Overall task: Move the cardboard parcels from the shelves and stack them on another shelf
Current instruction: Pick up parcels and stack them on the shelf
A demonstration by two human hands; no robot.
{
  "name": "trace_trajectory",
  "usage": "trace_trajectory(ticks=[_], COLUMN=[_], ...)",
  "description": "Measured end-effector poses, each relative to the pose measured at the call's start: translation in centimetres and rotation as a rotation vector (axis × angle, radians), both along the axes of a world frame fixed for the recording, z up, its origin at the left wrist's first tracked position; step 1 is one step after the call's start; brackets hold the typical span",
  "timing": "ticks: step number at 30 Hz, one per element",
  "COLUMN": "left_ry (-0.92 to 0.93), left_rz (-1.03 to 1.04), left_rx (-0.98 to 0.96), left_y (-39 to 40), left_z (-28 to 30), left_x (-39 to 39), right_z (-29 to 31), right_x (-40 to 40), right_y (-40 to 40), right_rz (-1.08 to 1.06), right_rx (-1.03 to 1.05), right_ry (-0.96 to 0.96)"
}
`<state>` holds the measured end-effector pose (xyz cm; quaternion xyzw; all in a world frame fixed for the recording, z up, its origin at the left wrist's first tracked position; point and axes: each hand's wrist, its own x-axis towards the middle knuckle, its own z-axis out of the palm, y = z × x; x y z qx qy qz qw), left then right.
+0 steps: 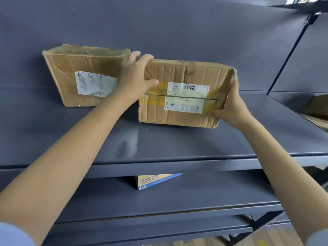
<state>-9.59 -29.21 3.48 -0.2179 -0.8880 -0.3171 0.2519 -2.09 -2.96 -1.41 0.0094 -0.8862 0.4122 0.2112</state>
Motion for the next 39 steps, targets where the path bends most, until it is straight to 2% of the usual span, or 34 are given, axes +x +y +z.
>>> trace_trajectory(ticks=[2, 5, 7, 12, 19, 27, 37, 39], left_ry=[0.126, 0.363, 0.497, 0.631, 0.632, 0.508, 0.388, 0.301], left_rz=[0.042, 0.048, 0.137, 0.240, 0.263, 0.310, 0.329, 0.348], left_rx=[-0.181, -0.518, -0.617, -0.610, -0.612, -0.678, -0.585, -0.612], left_y=[-0.2, 0.1, 0.5, 1.3, 2.0, 1.2, 2.1, 2.5], left_z=[-0.2, -1.7, -3.0, -3.4, -4.0, -3.5, -3.2, -3.0], left_x=[0.3, 0.2, -0.9, -4.0, -7.4, -10.1, -12.0, -11.3], right_z=[0.2, 1.0, 1.2, 1.6, 0.9, 1.1, 0.8, 0.7], right_x=[-0.9, -2.1, -3.0, -5.1, -8.9, -13.6, -16.3, -16.3], right_y=[-0.3, -1.0, -1.7, -3.2, -2.3, -2.6, -2.6, -2.5], right_rz=[-0.082, -0.130, -0.118, -0.140, -0.180, -0.152, -0.127, -0.117], right_rx=[0.223, 0.465, 0.437, 0.364, 0.402, 0.433, 0.453, 0.451], right_ry=[0.166, 0.241, 0.241, 0.220, 0.247, 0.224, 0.232, 0.230])
